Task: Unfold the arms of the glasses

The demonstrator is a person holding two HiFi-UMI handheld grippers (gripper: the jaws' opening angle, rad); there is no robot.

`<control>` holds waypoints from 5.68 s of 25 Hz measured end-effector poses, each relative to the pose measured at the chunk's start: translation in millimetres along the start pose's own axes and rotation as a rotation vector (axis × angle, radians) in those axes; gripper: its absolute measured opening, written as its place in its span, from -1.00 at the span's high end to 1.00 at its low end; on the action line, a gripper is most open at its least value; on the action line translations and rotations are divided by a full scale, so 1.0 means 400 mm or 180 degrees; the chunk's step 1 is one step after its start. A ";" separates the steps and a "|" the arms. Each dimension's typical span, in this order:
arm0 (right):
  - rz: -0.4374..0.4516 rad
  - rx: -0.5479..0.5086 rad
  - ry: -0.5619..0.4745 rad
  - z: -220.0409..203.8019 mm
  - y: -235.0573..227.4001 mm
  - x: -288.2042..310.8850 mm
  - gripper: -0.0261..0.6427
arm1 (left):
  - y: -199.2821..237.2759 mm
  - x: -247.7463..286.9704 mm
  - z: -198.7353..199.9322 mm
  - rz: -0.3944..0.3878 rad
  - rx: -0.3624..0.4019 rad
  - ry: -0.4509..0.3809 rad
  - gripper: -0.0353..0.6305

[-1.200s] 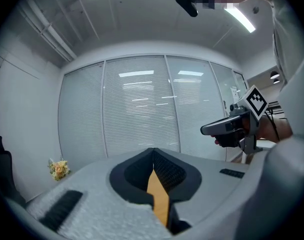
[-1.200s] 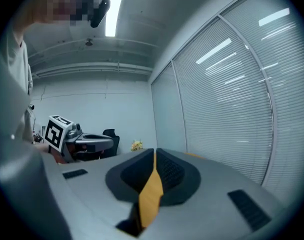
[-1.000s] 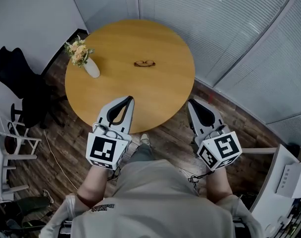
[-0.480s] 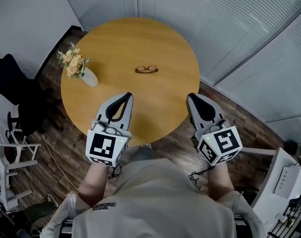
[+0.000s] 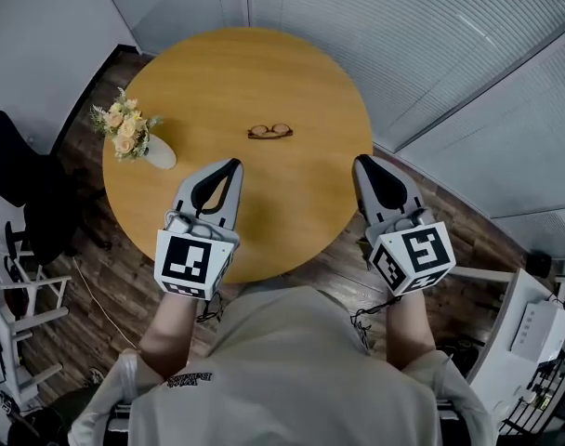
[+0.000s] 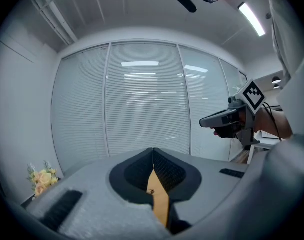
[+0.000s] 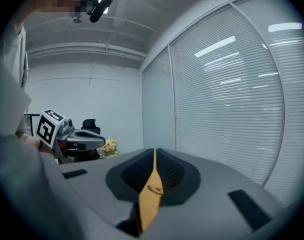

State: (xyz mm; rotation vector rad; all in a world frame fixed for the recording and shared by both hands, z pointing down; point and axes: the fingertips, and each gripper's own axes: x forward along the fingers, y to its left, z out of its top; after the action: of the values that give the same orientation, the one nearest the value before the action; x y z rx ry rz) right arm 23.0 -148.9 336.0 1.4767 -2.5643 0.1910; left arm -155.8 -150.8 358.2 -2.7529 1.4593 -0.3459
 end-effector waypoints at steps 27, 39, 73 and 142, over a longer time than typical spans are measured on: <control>0.0107 0.0080 0.0142 -0.063 -0.092 0.048 0.81 | -0.047 0.112 -0.092 -0.0017 0.0257 0.0469 0.82; 0.0229 0.0143 0.0076 -0.070 -0.153 0.080 0.81 | -0.068 0.215 -0.162 -0.0209 0.0802 0.0882 0.82; 0.0270 0.0082 0.0409 -0.214 -0.219 0.332 0.81 | 0.126 0.587 -0.558 -0.0397 0.1558 0.1511 0.39; 0.0129 -0.0252 -0.0656 0.158 -0.203 0.088 0.81 | 0.016 0.399 0.121 -0.0197 -0.0172 -0.0021 0.76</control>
State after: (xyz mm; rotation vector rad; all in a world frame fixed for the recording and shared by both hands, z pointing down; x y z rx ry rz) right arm 70.3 -231.6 283.8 1.4873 -2.7273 -0.0605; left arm -64.8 -289.8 340.6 -2.8434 1.4052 -0.3024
